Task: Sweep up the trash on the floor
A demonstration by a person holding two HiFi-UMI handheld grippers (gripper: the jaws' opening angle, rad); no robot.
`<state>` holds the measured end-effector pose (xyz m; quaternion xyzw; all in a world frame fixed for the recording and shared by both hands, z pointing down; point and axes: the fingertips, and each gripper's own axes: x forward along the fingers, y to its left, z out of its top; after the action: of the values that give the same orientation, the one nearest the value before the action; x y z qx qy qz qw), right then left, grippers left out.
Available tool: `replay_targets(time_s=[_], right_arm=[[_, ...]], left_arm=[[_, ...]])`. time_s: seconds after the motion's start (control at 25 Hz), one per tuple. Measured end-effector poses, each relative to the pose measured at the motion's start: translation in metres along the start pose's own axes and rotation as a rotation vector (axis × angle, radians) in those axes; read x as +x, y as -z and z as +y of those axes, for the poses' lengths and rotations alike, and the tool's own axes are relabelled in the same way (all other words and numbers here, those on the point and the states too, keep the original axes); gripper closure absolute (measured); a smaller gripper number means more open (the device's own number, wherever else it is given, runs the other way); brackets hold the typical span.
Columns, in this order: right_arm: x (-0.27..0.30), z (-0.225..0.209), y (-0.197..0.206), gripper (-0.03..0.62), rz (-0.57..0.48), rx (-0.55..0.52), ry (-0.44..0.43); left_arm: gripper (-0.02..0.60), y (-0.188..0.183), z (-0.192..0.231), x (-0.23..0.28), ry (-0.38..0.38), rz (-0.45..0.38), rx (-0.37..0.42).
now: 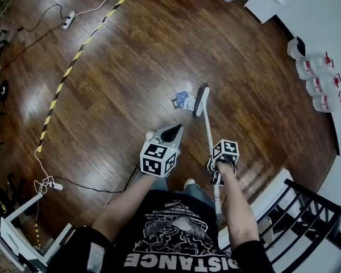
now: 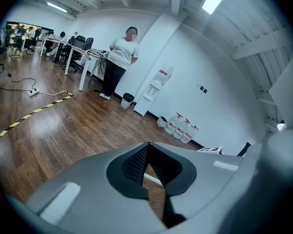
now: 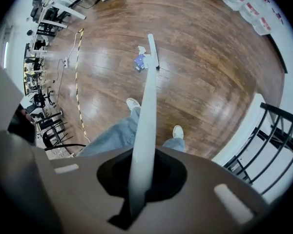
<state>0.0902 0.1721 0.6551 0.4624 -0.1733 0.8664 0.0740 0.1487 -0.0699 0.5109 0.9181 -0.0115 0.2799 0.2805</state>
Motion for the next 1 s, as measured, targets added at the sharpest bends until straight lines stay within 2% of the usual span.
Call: replay_targets(time_s=[0.28,0.48,0.64,0.8,1.0], right_arm=[[-0.005,-0.07,0.037,0.594,-0.091,-0.152,-0.012],[-0.015,-0.132,0.07,0.594,-0.16,-0.293,0.019],[-0.022,-0.172,0.097,0.594,-0.209,-0.38,0.028],[-0.024,-0.191,0.13,0.594,-0.236,-0.418,0.014],[-0.028,-0.188,0.164,0.594,-0.277,-0.478,-0.004]], left_arm=[[0.577,0.053,-0.082,-0.008,-0.046,-0.044,0.042],[0.577,0.094,-0.144,-0.022,-0.107,-0.077,0.077],[0.577,0.118,-0.193,-0.037,-0.145,-0.118,0.076],[0.577,0.132,-0.231,-0.059,-0.167,-0.13,0.098],[0.577,0.144,-0.254,-0.088,-0.208,-0.139,0.111]])
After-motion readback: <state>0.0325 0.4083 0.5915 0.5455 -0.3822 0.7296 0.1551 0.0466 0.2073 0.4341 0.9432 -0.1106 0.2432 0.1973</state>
